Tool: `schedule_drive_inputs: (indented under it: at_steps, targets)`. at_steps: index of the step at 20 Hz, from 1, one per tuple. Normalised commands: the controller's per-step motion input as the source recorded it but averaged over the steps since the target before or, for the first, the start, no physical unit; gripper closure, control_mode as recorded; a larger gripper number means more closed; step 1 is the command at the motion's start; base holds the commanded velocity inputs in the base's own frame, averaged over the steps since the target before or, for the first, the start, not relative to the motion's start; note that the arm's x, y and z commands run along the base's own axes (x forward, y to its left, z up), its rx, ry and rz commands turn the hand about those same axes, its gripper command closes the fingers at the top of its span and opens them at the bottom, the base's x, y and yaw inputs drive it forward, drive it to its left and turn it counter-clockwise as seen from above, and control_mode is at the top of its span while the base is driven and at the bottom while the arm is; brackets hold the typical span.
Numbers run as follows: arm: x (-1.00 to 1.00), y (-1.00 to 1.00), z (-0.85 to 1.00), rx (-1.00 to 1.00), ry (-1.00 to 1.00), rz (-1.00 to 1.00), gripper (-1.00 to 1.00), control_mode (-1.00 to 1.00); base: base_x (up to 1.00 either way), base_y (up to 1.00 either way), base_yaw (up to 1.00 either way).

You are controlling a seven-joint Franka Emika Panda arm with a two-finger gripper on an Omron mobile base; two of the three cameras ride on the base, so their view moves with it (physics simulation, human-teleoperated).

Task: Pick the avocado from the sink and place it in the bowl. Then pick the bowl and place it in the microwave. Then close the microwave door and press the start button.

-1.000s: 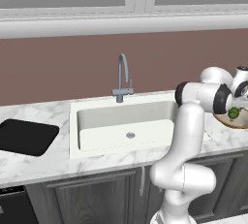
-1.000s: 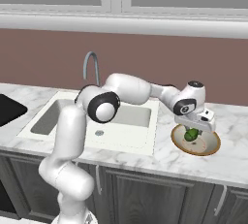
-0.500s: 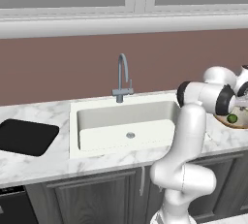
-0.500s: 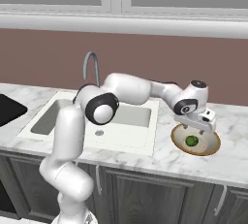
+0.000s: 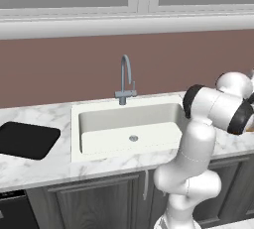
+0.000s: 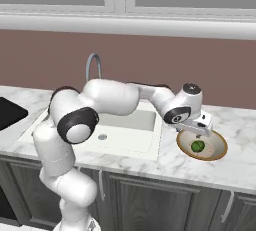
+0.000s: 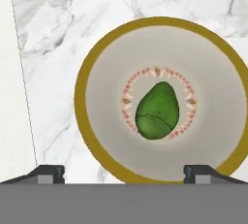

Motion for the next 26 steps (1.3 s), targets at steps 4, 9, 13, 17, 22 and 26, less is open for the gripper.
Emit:
schedule_drive_inputs:
  at_steps: [4, 9, 13, 17, 22, 26]
  targets:
    - [-0.04, 1.0, -0.03, -0.27, 0.08, 0.13, -1.0, -1.0, 0.0, 0.0, 0.0]
    - [0.13, 0.14, 0.01, -0.07, 0.3, 0.01, -1.0, -1.0, 0.0, 0.0, 0.0]
    - [0.25, -0.1, 0.0, 0.0, 0.36, 0.0, -1.0, -1.0, 0.0, 0.0, 0.0]
    - [0.18, -0.24, 0.0, 0.0, 0.3, 0.0, -1.0, -1.0, 0.0, 0.0, 0.0]
    - [0.11, -0.32, 0.0, 0.04, 0.18, 0.0, -1.0, -1.0, 0.0, 0.0, 0.0]
    - [0.07, -0.3, -0.1, 0.09, 0.06, 0.0, -1.0, -1.0, 0.0, 0.0, 0.0]
